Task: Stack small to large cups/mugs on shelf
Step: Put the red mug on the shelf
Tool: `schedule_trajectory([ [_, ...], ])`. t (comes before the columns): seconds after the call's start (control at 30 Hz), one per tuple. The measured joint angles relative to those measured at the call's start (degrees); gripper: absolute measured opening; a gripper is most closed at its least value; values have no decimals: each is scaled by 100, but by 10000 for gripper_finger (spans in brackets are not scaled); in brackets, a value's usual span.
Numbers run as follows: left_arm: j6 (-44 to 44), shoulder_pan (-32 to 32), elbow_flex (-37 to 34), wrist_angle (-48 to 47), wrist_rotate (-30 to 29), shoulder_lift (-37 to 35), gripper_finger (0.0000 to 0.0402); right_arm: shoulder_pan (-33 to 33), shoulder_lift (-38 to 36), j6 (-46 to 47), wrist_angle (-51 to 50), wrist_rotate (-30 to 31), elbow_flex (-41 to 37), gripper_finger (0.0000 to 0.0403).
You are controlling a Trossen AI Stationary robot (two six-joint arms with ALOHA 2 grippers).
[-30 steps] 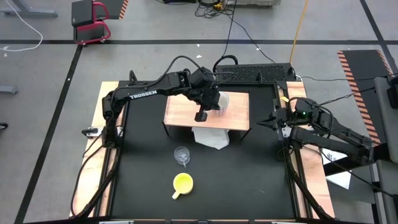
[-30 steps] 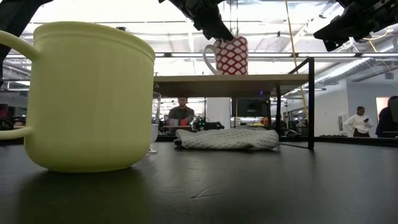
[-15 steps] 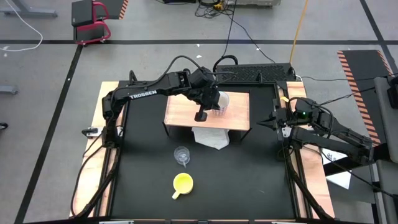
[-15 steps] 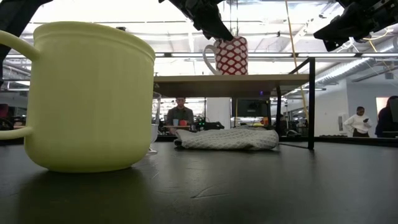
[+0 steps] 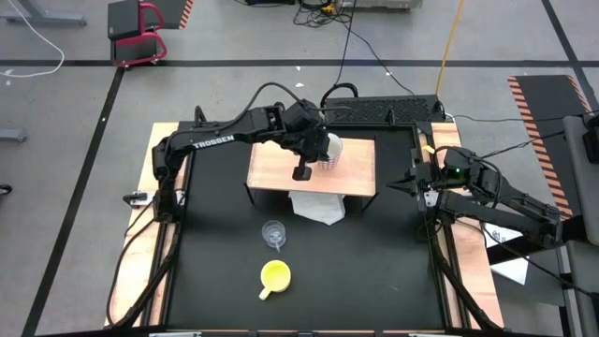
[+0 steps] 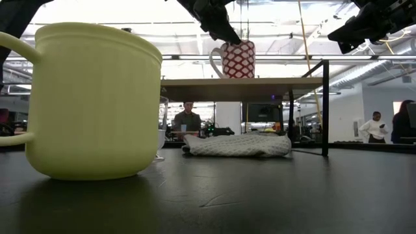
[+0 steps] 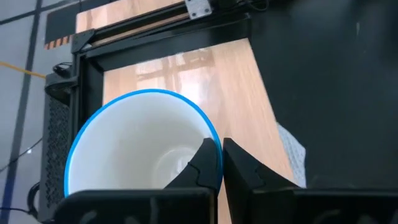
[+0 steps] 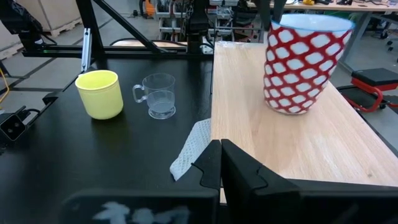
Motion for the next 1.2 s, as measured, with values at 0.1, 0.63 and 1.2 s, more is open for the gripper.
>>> schedule_trajectory([
  [0.1,-4,-6,25,29,-33,-141,6,2,-2,3,0,2,0,0],
  [0.63,-91,0,35,-187,-210,-829,6,2,-2,10,-2,2,2,0],
  [1.2,-278,76,35,-422,-394,-1145,6,2,-2,5,-4,0,2,0],
])
